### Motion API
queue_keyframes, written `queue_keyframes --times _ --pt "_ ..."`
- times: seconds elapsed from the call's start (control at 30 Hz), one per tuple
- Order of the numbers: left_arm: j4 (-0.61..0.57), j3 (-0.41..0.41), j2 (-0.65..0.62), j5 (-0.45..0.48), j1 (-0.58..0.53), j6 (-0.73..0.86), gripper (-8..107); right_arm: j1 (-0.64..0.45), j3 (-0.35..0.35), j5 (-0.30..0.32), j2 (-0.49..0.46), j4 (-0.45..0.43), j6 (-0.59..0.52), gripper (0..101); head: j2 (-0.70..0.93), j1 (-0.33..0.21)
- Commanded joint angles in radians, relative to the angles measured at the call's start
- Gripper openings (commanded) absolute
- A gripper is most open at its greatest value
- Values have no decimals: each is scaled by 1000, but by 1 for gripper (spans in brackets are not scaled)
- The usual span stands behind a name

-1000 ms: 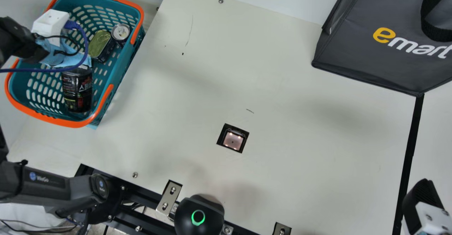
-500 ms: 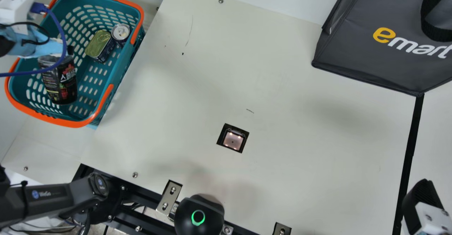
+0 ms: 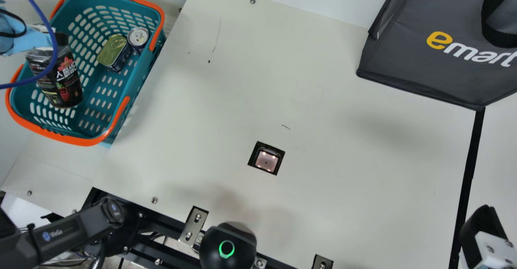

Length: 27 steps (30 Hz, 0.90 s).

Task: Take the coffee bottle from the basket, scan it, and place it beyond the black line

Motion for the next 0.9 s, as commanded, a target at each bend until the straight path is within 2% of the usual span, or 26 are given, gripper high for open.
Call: queue_keyframes --times 0.0,0.87 --pt "-17 -2 -14 8 -4 2 10 0 0 0 0 0 0 91 2 -27" --pt "-84 -31 -156 71 -166 -40 10 0 0 -1 0 0 0 91 2 -27"
